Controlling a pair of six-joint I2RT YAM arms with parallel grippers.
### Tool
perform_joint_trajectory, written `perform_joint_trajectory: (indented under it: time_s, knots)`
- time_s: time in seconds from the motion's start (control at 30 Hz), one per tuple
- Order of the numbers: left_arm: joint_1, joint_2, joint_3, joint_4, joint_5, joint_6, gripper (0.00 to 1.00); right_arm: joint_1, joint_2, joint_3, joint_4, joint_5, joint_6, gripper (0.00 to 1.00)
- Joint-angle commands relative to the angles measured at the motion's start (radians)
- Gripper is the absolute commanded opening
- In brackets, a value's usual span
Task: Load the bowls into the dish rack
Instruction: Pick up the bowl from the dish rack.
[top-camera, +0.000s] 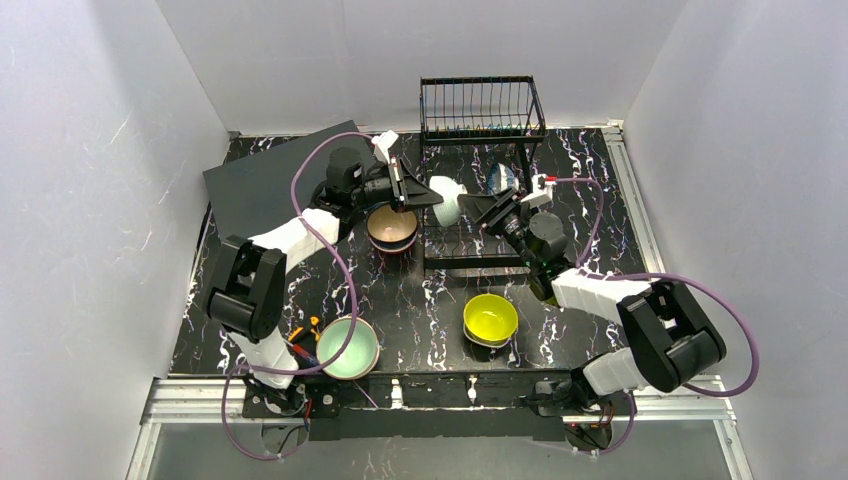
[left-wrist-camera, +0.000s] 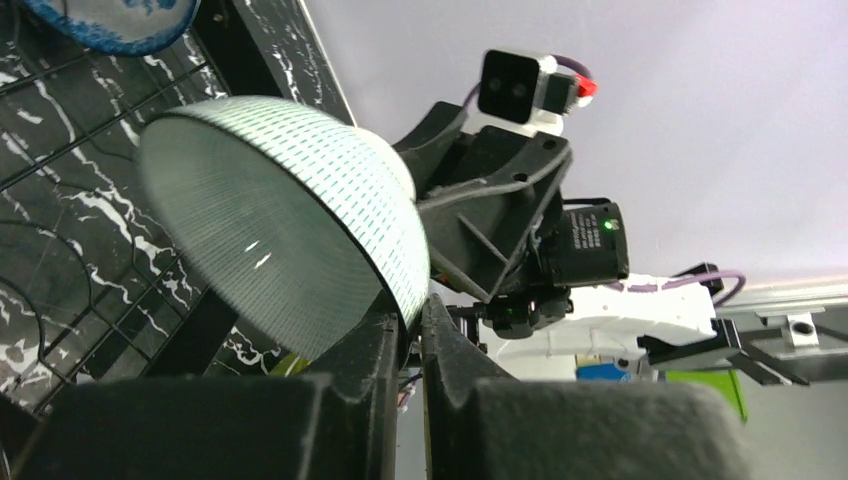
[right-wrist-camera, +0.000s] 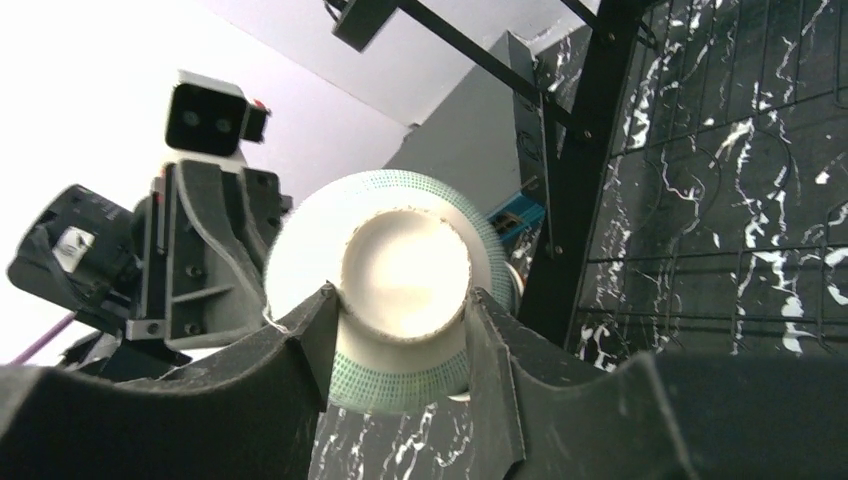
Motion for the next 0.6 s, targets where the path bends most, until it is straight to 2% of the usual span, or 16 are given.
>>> perform_joint_trajectory:
  time_s: [0.0,0.07,0.1,0.17,0.23,0.3,0.37,0.4,0.57]
  knots:
    - [0.000,0.018,-0.009,0.160,0.034,-0.083,0.00,0.014,0.008,0.001,0.089,-0.056,-0.011,0.01]
    - [0.004,0.017,-0.012,0.168,0.037,-0.085,0.00,0.012,0.009,-0.004,0.077,-0.047,-0.032,0.03]
    - [0.006,0.010,-0.015,0.168,0.037,-0.083,0.00,0.014,0.005,-0.004,0.064,-0.040,-0.047,0.11]
    - [0.010,0.004,-0.018,0.169,0.035,-0.078,0.00,0.014,-0.009,-0.001,0.024,-0.032,-0.094,0.34]
    - [0.015,0.000,-0.024,0.169,0.031,-0.079,0.00,0.013,-0.029,0.009,-0.031,-0.028,-0.150,0.68]
    - [0.017,0.000,-0.025,0.170,0.026,-0.080,0.00,0.014,-0.054,0.029,-0.111,-0.019,-0.209,0.88]
    - [0.019,0.005,-0.025,0.168,0.022,-0.091,0.00,0.014,-0.083,0.054,-0.202,-0.017,-0.279,0.97]
    - [0.020,0.008,-0.026,0.167,0.020,-0.094,0.00,0.013,-0.096,0.066,-0.244,0.005,-0.307,0.98]
    - [0.021,0.017,-0.012,0.110,0.004,-0.082,0.00,0.015,-0.145,0.125,-0.427,0.037,-0.451,0.99]
